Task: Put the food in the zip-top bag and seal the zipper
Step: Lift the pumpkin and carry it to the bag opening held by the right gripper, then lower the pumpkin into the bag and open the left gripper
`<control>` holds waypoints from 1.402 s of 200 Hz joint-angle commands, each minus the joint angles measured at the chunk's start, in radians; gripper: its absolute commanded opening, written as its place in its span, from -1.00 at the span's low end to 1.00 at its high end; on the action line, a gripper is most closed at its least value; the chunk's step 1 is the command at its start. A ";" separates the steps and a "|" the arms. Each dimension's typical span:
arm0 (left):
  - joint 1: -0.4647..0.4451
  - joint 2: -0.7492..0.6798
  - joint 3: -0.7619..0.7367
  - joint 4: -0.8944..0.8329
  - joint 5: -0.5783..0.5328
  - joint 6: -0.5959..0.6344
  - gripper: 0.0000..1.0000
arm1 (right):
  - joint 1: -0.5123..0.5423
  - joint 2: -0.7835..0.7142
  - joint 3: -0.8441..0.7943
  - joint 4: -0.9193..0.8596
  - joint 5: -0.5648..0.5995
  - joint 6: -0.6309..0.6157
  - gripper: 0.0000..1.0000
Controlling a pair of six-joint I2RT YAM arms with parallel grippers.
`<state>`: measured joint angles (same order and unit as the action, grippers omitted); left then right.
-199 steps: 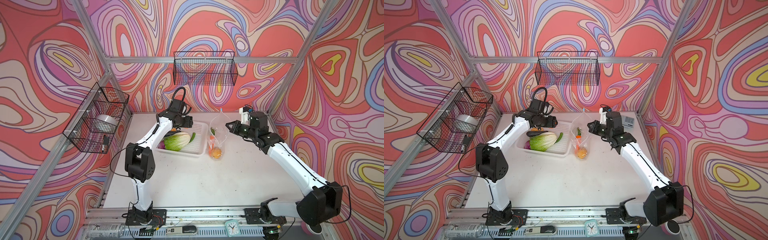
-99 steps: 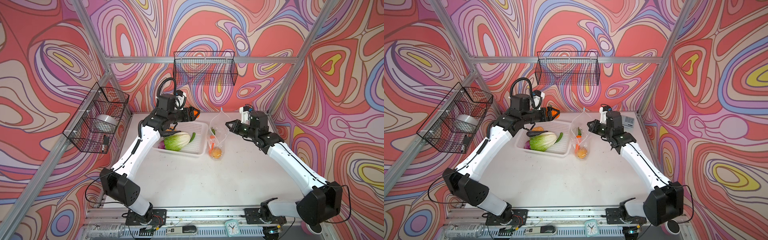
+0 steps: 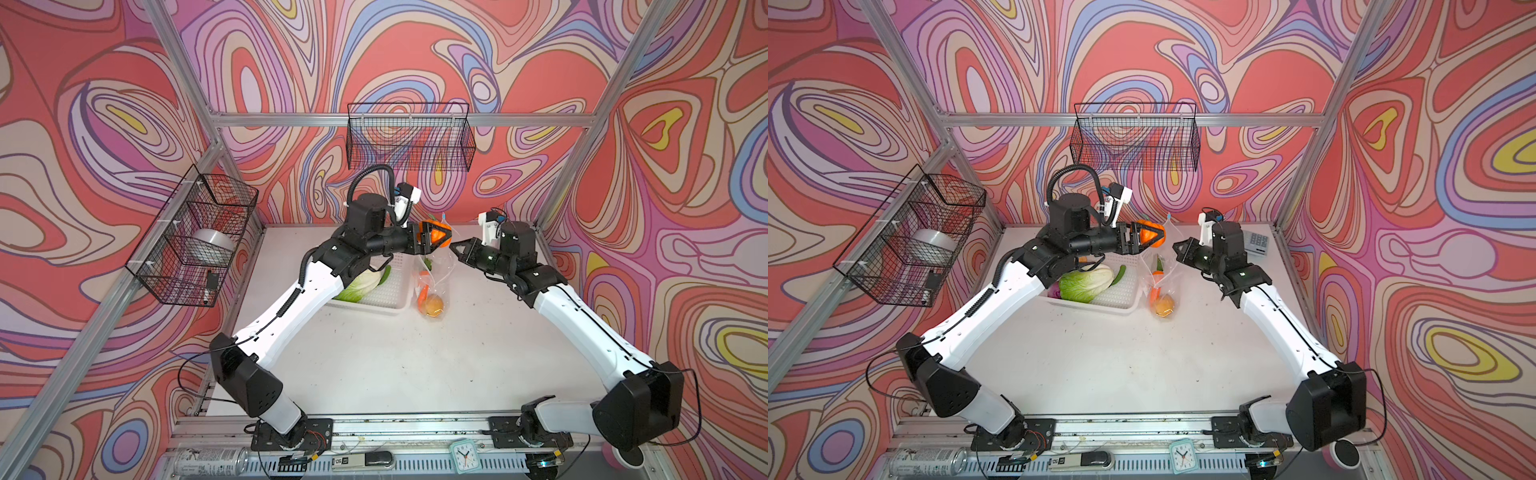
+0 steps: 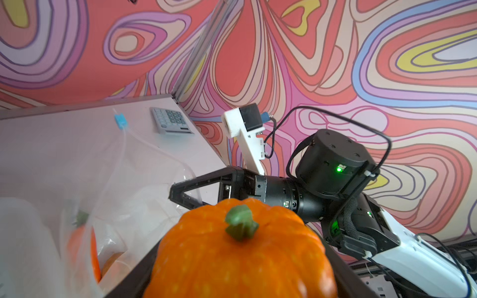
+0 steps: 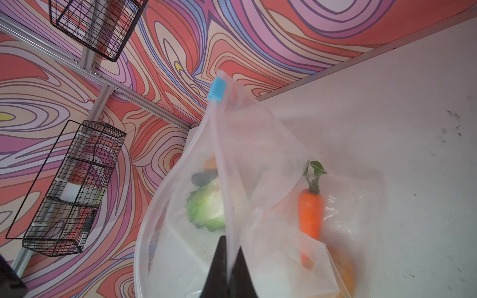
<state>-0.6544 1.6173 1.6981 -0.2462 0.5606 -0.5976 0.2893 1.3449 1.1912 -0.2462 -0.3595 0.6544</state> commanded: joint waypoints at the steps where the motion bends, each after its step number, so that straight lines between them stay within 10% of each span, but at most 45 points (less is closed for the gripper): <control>1: -0.011 0.071 0.046 0.011 0.001 -0.024 0.38 | -0.002 -0.024 -0.001 0.022 -0.009 0.001 -1.00; 212: -0.057 0.406 0.381 -0.576 -0.464 0.239 0.43 | -0.002 -0.044 -0.040 0.061 -0.056 -0.008 -1.00; 280: -0.059 0.410 0.411 -0.575 -0.459 0.236 0.82 | -0.001 -0.039 -0.042 0.063 -0.059 -0.007 -1.00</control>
<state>-0.7128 2.0281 2.0804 -0.7902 0.1287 -0.3725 0.2893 1.2987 1.1591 -0.2081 -0.4095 0.6472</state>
